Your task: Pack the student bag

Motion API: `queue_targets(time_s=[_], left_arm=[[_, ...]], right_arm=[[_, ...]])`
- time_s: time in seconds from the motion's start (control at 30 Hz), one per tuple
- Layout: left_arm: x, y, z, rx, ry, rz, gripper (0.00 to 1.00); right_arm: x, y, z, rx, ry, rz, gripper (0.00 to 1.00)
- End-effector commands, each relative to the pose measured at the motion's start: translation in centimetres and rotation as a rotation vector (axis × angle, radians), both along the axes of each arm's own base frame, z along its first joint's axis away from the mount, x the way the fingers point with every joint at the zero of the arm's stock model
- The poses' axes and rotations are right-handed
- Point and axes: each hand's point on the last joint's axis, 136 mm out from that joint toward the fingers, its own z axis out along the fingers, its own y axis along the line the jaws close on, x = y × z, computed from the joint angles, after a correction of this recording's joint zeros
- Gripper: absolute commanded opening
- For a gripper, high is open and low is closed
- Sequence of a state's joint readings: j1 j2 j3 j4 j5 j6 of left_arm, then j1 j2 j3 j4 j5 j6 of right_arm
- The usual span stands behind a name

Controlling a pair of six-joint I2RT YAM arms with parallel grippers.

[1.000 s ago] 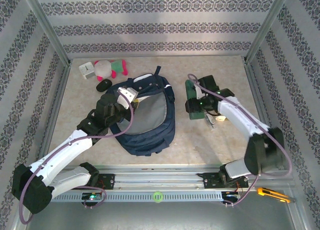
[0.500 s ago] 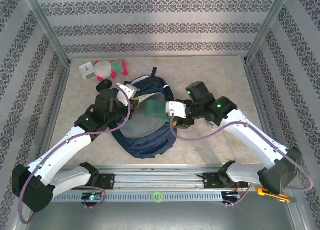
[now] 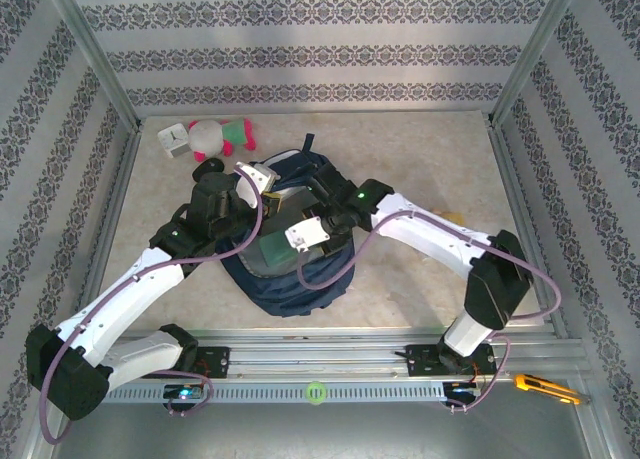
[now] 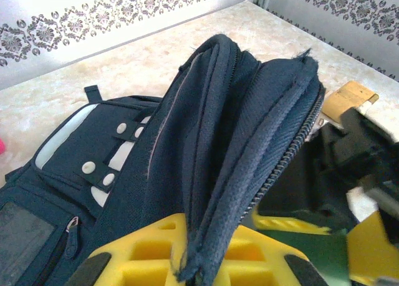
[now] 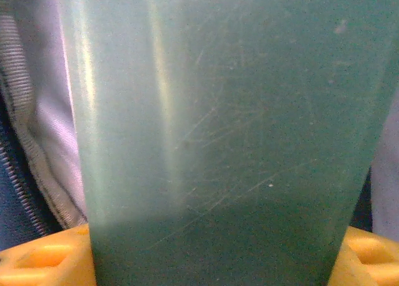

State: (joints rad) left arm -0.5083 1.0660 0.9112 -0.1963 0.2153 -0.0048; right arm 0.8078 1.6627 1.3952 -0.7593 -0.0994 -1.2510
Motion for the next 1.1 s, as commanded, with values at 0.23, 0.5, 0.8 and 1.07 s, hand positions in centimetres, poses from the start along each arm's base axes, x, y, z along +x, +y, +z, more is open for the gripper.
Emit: queue_targets(time_s=[0.23,0.5,0.8,1.07], left_arm=[[0.2,-0.5,6.8,-0.125,-0.187,-0.025,0.00],[0.5,-0.4,6.2,-0.152,-0.169,0.001,0.00],[1.1,0.3,5.8,-0.180,-0.154,0.071,0.00],[1.0,-0.3,6.4,-0.221,-0.176,0.037,0.00]], right_arm=[[1.2,0.6,2.8,0.100,-0.043,-0.166,0.87],[-1.3,-0.4,7.1,0.476,0.318,-0.801,0.76],[-2.5,2.4,4.4,1.043,1.072,-1.623,0.60],[-1.4,5.6,1.1,1.130,1.232,-1.808,0.54]])
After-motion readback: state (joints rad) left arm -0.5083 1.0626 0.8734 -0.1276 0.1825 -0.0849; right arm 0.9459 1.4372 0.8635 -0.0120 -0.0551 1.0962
